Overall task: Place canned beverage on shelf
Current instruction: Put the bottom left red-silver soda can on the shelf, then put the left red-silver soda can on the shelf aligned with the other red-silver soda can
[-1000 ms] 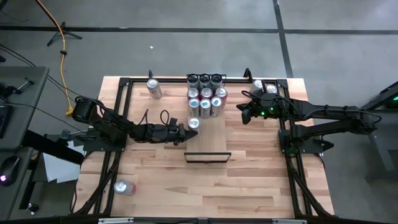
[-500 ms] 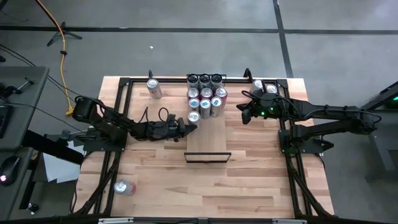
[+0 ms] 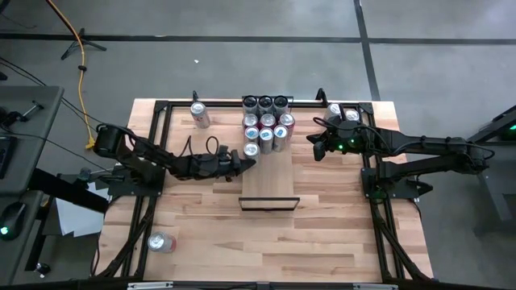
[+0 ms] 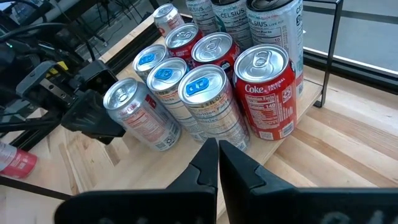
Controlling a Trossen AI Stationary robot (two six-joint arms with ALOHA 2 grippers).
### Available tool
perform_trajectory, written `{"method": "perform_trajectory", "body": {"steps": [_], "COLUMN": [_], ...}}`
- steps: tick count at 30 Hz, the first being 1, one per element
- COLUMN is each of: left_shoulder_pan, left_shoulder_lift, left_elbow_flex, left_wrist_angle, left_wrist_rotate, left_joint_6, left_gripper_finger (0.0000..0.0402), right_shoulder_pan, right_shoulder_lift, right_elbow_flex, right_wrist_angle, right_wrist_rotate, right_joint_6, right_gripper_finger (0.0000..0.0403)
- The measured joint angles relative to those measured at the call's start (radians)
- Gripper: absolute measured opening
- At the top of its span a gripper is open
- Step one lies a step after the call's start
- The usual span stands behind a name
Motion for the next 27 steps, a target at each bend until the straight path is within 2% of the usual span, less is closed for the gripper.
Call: {"method": "perform_trajectory", "body": {"steps": [7,13,16,24,27], "left_shoulder_pan": [-0.023,-0.067,-0.068,-0.041,-0.031], "left_shoulder_lift": [-0.014,-0.140,-0.252,-0.563,-0.650], "left_elbow_flex": [0.000,0.000,0.000,0.001,0.034], "left_wrist_angle": [0.036,0.041,0.039,0.009,-0.154], "left_wrist_rotate": [0.061,0.069,0.066,0.107,0.099], "left_joint_6": [0.002,0.108,0.246,0.811,0.987], "left_gripper_finger": [0.0000,0.0000,0.0000,0.0000,0.0000], "right_shoulder_pan": [0.000,0.000,0.000,0.000,0.000], "right_shoulder_lift": [0.000,0.000,0.000,0.000,0.000], "right_elbow_flex": [0.000,0.000,0.000,0.000,0.000], "right_wrist_angle": [0.000,0.000,0.011,0.128,0.165], "right_wrist_rotate": [0.000,0.000,0.000,0.000,-0.006], "right_joint_6": [0.000,0.000,0.002,0.000,0.000], "right_gripper_finger": [0.0000,0.0000,0.0000,0.0000,0.0000]}}
